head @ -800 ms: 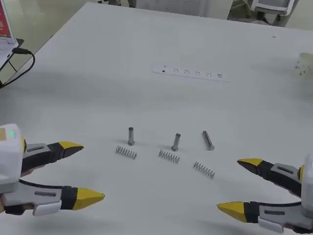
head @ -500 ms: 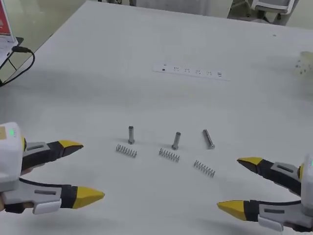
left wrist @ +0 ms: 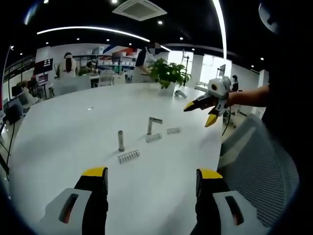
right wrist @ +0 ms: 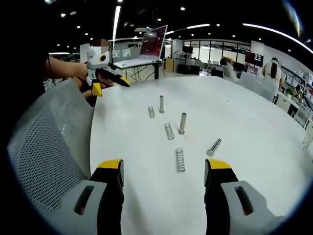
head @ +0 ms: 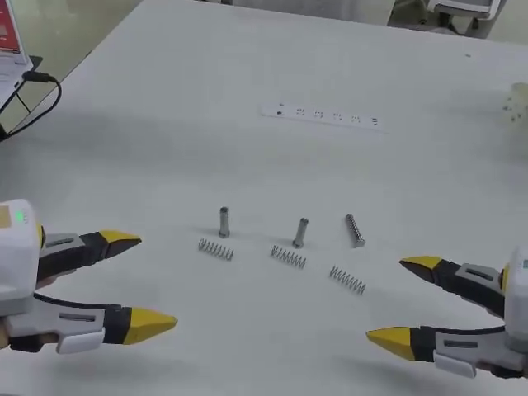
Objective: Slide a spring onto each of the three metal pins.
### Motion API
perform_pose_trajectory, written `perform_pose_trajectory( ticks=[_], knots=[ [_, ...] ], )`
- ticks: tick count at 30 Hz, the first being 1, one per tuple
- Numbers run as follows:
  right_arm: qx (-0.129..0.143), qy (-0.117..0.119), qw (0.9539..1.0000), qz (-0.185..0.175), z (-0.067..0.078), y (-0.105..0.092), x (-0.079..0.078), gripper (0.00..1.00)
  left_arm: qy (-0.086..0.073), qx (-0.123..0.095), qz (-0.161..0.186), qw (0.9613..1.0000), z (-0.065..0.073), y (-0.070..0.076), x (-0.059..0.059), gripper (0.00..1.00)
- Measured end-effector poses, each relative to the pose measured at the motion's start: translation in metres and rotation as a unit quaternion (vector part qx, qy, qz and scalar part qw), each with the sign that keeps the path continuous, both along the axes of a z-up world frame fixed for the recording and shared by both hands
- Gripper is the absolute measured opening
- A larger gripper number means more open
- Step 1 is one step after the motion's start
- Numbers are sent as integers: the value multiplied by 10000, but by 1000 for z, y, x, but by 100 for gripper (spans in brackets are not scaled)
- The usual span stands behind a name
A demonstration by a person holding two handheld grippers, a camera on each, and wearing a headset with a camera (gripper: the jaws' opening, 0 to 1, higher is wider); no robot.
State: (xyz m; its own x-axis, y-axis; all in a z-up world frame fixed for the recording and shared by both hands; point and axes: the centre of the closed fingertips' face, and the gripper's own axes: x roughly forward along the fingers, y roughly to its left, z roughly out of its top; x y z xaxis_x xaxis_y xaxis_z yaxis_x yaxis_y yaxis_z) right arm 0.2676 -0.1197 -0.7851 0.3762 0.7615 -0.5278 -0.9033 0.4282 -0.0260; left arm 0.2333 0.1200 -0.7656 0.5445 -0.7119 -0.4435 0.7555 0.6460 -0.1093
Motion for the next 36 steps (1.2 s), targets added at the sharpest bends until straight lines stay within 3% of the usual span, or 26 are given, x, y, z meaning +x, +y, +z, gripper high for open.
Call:
perform_pose_trajectory(
  ticks=[11,21,36],
  knots=[
    [-61,-69,9999,-145,11,2,25,63,17,-8,24,10000,-1,1,-1,70],
    [-142,126,9995,-270,16,6,56,53,20,-4,102,9999,0,5,-1,70],
    [-599,467,9960,-465,1,7,96,43,-4,-10,77,10000,3,4,4,69]
  ],
)
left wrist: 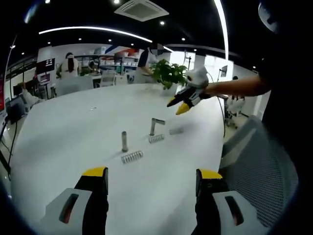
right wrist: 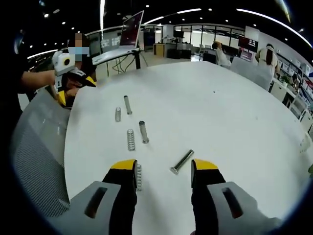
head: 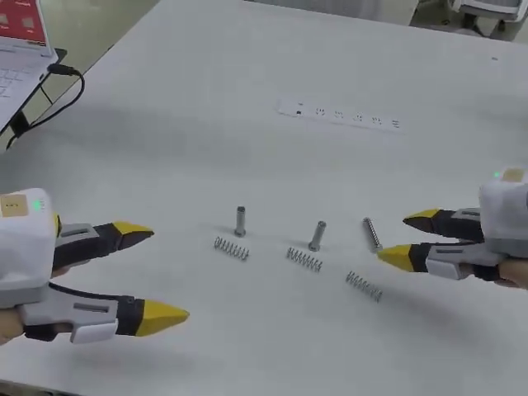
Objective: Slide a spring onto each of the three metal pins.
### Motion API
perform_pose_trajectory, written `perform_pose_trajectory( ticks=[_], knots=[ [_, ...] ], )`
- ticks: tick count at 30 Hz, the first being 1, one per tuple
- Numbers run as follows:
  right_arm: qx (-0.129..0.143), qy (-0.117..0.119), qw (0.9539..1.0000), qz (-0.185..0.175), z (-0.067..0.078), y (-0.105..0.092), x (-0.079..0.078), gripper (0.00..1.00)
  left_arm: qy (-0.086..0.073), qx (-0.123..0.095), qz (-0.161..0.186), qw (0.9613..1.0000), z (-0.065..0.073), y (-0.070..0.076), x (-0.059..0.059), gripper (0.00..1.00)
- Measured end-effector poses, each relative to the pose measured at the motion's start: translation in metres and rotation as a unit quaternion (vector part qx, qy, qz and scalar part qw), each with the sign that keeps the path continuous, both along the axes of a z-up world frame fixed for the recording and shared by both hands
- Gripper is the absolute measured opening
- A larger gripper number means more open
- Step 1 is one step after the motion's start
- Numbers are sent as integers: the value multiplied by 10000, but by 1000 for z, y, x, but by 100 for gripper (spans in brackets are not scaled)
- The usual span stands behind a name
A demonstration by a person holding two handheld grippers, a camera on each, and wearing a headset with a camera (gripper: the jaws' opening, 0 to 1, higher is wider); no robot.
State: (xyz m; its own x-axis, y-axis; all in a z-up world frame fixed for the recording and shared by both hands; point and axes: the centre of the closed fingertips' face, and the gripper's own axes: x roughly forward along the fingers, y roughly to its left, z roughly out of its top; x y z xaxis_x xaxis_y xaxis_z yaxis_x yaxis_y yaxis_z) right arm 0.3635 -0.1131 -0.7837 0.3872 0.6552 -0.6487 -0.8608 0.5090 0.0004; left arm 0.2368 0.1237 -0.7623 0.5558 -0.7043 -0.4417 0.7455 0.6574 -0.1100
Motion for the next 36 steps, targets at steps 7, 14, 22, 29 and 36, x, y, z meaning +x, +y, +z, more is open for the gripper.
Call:
perform_pose_trajectory(
  ticks=[7,14,22,29,36],
  knots=[
    [34,319,9989,-335,-7,2,23,35,20,27,-9,10000,-2,1,0,69],
    [-164,587,9970,-479,-21,9,38,29,40,65,6,10000,-3,3,-1,69],
    [-221,1044,9889,-1039,-40,7,54,20,67,221,-48,9997,-7,3,-5,68],
    [-400,1279,9836,-1205,-51,7,56,17,98,235,-8,9997,-9,7,-6,68],
    [-523,1422,9778,-1446,-62,5,62,15,116,242,40,9996,-10,11,-7,67]
  ],
)
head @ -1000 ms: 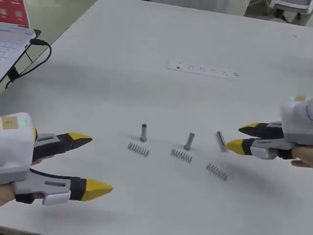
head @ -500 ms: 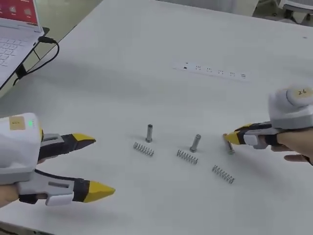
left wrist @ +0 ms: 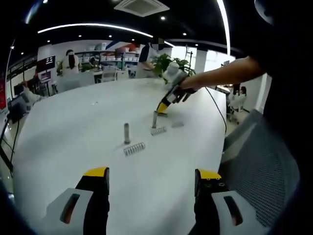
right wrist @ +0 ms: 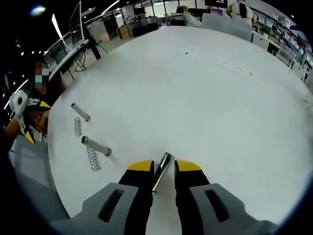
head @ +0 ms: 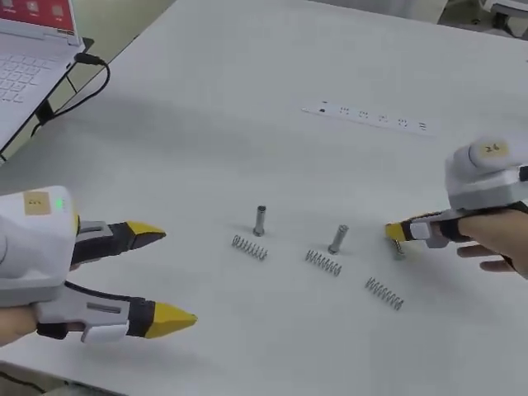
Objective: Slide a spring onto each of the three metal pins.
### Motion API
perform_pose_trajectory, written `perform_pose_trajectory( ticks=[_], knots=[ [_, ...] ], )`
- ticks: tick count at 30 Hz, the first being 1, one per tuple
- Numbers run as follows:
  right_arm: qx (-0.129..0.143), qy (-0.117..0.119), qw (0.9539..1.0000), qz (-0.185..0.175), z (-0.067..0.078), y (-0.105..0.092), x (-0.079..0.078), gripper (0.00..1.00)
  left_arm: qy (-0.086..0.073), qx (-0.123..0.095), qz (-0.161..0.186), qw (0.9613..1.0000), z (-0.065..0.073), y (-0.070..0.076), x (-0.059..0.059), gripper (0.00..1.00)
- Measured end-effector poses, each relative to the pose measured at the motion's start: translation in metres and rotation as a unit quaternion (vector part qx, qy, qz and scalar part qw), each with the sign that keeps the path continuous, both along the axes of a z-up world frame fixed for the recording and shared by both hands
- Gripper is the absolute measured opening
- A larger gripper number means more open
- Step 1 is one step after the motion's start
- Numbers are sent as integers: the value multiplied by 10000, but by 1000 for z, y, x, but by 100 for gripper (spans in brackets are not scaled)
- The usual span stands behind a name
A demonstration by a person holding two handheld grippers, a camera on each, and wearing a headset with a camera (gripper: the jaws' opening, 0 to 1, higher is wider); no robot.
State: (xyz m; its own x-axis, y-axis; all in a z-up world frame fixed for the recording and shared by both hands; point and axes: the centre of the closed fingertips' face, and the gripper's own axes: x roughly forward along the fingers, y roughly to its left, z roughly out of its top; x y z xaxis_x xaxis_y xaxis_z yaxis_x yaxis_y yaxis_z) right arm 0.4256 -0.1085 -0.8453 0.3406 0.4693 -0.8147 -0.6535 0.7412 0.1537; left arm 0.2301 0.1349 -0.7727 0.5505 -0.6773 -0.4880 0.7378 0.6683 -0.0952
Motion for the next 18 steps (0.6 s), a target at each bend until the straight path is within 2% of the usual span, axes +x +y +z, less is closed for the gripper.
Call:
perform_pose_trajectory(
  ticks=[2,6,10,14,18],
  knots=[
    [3,63,10000,-31,-1,2,-2,14,11,9,-4,10000,-1,0,-1,67],
    [-229,53,9997,-76,-4,1,-3,12,33,23,5,10000,-2,1,-4,67],
    [-345,72,9994,-29,-6,3,-6,9,31,26,25,10000,-2,2,-4,67],
    [-396,80,9991,-104,-5,3,-6,8,43,51,32,10000,-4,3,-5,67],
    [-449,40,9990,-24,-5,4,-9,6,62,72,22,10000,-5,2,-6,66]
  ],
)
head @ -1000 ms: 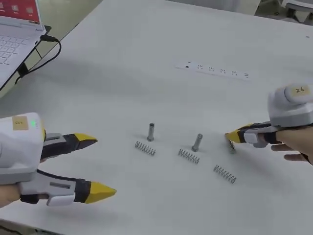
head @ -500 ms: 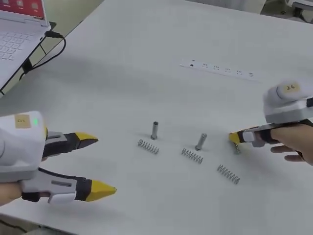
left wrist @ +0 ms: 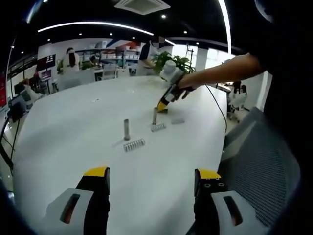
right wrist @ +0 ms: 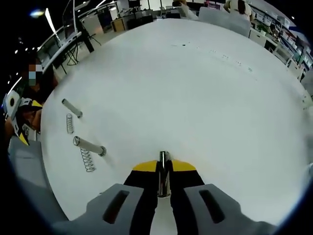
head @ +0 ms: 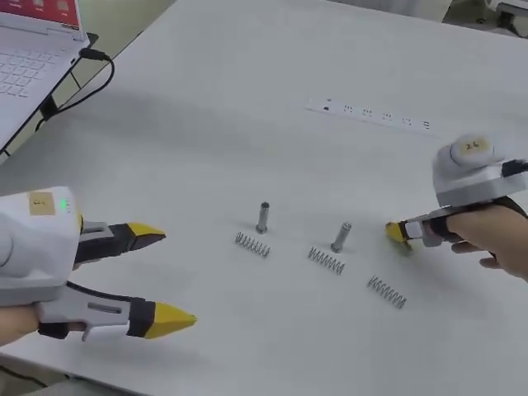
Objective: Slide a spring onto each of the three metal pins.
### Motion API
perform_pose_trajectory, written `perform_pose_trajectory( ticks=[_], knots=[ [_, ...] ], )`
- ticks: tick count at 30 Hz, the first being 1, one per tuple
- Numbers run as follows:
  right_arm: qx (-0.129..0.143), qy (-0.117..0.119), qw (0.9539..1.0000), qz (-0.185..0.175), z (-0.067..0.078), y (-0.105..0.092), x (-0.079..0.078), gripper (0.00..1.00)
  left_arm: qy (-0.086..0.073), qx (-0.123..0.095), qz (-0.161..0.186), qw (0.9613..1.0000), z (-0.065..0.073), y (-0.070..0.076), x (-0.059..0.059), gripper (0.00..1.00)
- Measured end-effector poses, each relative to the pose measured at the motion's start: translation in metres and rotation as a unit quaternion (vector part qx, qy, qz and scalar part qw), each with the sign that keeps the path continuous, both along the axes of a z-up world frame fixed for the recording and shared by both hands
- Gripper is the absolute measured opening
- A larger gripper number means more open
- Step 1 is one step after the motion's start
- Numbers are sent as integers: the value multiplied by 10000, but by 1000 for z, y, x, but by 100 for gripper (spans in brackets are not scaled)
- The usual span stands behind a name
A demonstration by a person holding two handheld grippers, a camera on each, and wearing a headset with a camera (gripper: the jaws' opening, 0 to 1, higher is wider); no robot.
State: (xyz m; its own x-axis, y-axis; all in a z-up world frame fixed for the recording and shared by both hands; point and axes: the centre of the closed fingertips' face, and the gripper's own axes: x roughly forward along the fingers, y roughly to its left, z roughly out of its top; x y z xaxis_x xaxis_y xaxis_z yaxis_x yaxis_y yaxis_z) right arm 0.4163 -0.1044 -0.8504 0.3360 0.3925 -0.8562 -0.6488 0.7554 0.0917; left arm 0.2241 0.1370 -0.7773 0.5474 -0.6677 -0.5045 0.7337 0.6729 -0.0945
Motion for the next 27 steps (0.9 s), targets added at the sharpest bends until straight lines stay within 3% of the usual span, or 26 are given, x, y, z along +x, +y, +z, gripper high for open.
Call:
perform_pose_trajectory(
  ticks=[7,16,27],
  knots=[
    [328,-17,9994,-81,7,0,-4,5,-1,10,8,10000,1,0,1,66],
    [704,-221,9973,-49,20,-1,-11,5,-38,-8,-17,10000,3,-5,4,65],
    [882,-493,9949,-50,29,-5,-16,5,-55,2,-37,10000,4,-8,4,65]
  ],
)
